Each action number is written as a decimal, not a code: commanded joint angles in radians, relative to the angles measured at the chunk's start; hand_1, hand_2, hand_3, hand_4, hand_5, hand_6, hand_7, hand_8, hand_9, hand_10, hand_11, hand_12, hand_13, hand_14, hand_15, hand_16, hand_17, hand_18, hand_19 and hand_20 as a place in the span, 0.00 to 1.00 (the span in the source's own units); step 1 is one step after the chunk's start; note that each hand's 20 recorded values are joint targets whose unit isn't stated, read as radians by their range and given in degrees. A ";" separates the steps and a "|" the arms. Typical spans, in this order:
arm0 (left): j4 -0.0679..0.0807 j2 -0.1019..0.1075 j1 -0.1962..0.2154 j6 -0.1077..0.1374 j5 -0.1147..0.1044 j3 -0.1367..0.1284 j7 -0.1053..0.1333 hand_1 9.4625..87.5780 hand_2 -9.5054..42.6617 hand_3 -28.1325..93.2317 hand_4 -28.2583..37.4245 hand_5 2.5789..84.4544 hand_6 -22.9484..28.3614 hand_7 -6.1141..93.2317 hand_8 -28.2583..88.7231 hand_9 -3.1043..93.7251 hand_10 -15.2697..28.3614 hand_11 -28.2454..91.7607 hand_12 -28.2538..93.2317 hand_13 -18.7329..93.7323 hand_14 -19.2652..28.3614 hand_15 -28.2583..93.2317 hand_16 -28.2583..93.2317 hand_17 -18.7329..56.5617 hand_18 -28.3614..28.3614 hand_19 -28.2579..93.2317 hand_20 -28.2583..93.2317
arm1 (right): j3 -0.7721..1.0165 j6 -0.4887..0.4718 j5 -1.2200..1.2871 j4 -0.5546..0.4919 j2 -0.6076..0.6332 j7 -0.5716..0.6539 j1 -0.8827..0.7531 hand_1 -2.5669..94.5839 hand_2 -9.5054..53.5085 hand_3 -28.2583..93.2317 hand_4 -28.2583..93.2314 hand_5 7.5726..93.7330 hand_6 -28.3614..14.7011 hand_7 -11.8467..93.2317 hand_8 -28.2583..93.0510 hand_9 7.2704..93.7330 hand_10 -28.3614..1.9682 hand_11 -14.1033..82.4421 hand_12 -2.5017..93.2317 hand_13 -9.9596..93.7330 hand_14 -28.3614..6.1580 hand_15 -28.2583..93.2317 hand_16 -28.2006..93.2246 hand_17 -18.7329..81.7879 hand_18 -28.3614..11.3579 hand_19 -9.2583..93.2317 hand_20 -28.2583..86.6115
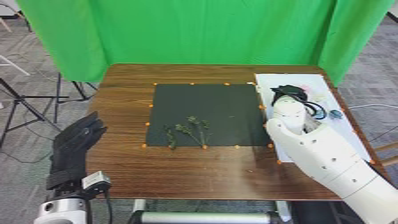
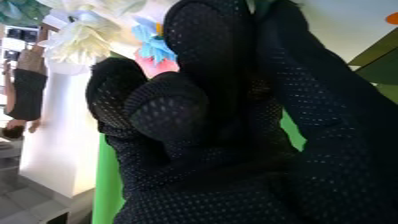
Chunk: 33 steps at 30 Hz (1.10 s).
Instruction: Arrange flowers
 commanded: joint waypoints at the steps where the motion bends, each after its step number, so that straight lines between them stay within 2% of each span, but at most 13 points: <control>1: 0.000 -0.014 0.009 0.001 0.006 -0.005 -0.003 0.21 0.28 0.92 0.12 0.48 0.67 0.21 0.15 0.38 0.80 0.54 0.28 0.36 0.95 0.74 0.09 0.12 0.87 0.72 0.26 | -0.005 0.049 -0.014 0.001 0.017 -0.007 -0.008 0.56 0.14 0.82 0.00 0.83 0.55 0.39 0.33 0.87 0.48 0.64 0.27 0.90 0.65 0.82 0.40 0.73 0.21 1.00 0.38; 2: -0.001 -0.016 0.011 0.000 0.007 -0.007 -0.005 0.21 0.28 0.92 0.12 0.48 0.67 0.21 0.15 0.38 0.80 0.54 0.28 0.36 0.94 0.74 0.09 0.12 0.87 0.72 0.26 | -0.006 0.058 -0.012 -0.003 0.021 -0.007 -0.006 0.56 0.14 0.82 0.00 0.83 0.55 0.39 0.33 0.87 0.48 0.64 0.27 0.90 0.65 0.82 0.40 0.74 0.21 1.00 0.38; 4: -0.003 -0.007 0.017 0.009 -0.001 -0.008 0.002 0.21 0.28 0.91 0.12 0.48 0.67 0.21 0.15 0.38 0.80 0.54 0.28 0.36 0.94 0.74 0.09 0.12 0.87 0.72 0.26 | 0.002 0.065 -0.016 -0.013 0.023 -0.012 -0.005 0.56 0.14 0.83 0.00 0.83 0.55 0.39 0.34 0.87 0.48 0.64 0.28 0.90 0.66 0.82 0.40 0.74 0.21 1.00 0.39; 5: -0.003 0.002 0.016 0.020 -0.010 -0.003 0.012 0.21 0.28 0.91 0.12 0.48 0.67 0.21 0.15 0.38 0.80 0.54 0.28 0.36 0.94 0.74 0.09 0.12 0.87 0.72 0.26 | 0.003 0.074 -0.011 -0.021 0.026 -0.015 -0.002 0.56 0.14 0.83 0.00 0.83 0.55 0.39 0.34 0.88 0.48 0.64 0.28 0.91 0.66 0.82 0.40 0.74 0.21 1.00 0.39; 7: -0.004 0.006 0.021 0.025 -0.017 -0.003 0.023 0.21 0.28 0.91 0.12 0.48 0.67 0.21 0.15 0.38 0.80 0.54 0.28 0.36 0.94 0.74 0.09 0.12 0.87 0.72 0.26 | 0.003 0.092 -0.004 -0.038 0.031 -0.015 0.006 0.55 0.14 0.83 0.00 0.84 0.55 0.38 0.35 0.88 0.49 0.64 0.28 0.91 0.66 0.82 0.40 0.74 0.21 1.00 0.40; 10: -0.006 0.010 0.029 0.028 -0.020 -0.008 0.029 0.21 0.28 0.91 0.12 0.48 0.67 0.21 0.15 0.38 0.80 0.54 0.28 0.36 0.95 0.74 0.09 0.12 0.87 0.72 0.26 | -0.010 0.118 -0.005 -0.059 0.037 -0.023 0.024 0.55 0.13 0.84 0.00 0.84 0.55 0.38 0.35 0.89 0.49 0.64 0.28 0.91 0.67 0.82 0.40 0.74 0.20 1.00 0.41; 12: -0.007 0.012 0.030 0.028 -0.013 -0.010 0.024 0.21 0.28 0.91 0.12 0.48 0.67 0.21 0.15 0.38 0.80 0.54 0.28 0.36 0.94 0.74 0.09 0.12 0.87 0.72 0.25 | -0.006 0.124 -0.005 -0.082 0.040 -0.026 0.028 0.55 0.13 0.85 0.00 0.85 0.55 0.37 0.35 0.89 0.49 0.64 0.28 0.92 0.67 0.82 0.41 0.74 0.20 1.00 0.42; 14: -0.008 0.015 0.033 0.031 -0.018 -0.009 0.031 0.21 0.28 0.91 0.12 0.48 0.67 0.21 0.15 0.38 0.80 0.54 0.28 0.36 0.94 0.74 0.09 0.12 0.87 0.72 0.25 | -0.011 0.140 -0.008 -0.104 0.043 -0.034 0.034 0.55 0.13 0.85 0.00 0.86 0.55 0.37 0.36 0.89 0.49 0.65 0.28 0.92 0.66 0.82 0.41 0.74 0.20 1.00 0.42; 16: -0.010 0.017 0.036 0.028 -0.010 -0.016 0.024 0.21 0.28 0.91 0.12 0.48 0.67 0.21 0.15 0.38 0.80 0.54 0.28 0.36 0.94 0.74 0.09 0.12 0.87 0.72 0.25 | -0.010 0.152 -0.016 -0.131 0.042 -0.038 0.033 0.55 0.13 0.85 0.00 0.86 0.54 0.36 0.36 0.90 0.50 0.65 0.28 0.92 0.67 0.82 0.41 0.75 0.19 1.00 0.43; 17: -0.012 0.018 0.041 0.030 -0.011 -0.018 0.025 0.21 0.28 0.91 0.12 0.48 0.67 0.21 0.15 0.38 0.80 0.54 0.28 0.36 0.94 0.74 0.09 0.12 0.87 0.72 0.25 | -0.001 0.151 -0.026 -0.146 0.037 -0.046 0.026 0.55 0.12 0.85 0.00 0.86 0.54 0.36 0.36 0.90 0.50 0.65 0.28 0.93 0.67 0.82 0.41 0.75 0.19 1.00 0.43; 18: -0.012 0.030 0.041 0.036 -0.022 -0.016 0.033 0.21 0.28 0.91 0.12 0.48 0.67 0.21 0.15 0.38 0.80 0.54 0.28 0.36 0.94 0.74 0.09 0.12 0.87 0.72 0.26 | -0.001 0.156 -0.027 -0.165 0.040 -0.044 0.021 0.55 0.12 0.86 0.00 0.87 0.54 0.36 0.36 0.90 0.50 0.65 0.28 0.93 0.67 0.82 0.41 0.75 0.19 1.00 0.43; 27: -0.025 0.028 0.057 0.034 -0.004 -0.037 0.014 0.21 0.28 0.91 0.12 0.48 0.67 0.21 0.15 0.38 0.80 0.54 0.28 0.36 0.94 0.74 0.09 0.12 0.87 0.72 0.26 | 0.090 0.117 -0.036 -0.375 0.027 -0.077 -0.153 0.55 0.11 0.86 0.00 0.88 0.54 0.35 0.37 0.91 0.50 0.65 0.28 0.94 0.67 0.82 0.41 0.76 0.17 1.00 0.46; 33: -0.031 0.013 0.074 0.022 0.009 -0.058 -0.006 0.21 0.28 0.91 0.12 0.48 0.67 0.21 0.15 0.38 0.80 0.54 0.28 0.36 0.94 0.74 0.09 0.12 0.87 0.72 0.26 | 0.135 0.098 -0.024 -0.466 0.008 -0.058 -0.270 0.55 0.11 0.86 0.00 0.88 0.54 0.34 0.38 0.92 0.49 0.64 0.29 0.94 0.66 0.82 0.41 0.76 0.16 1.00 0.47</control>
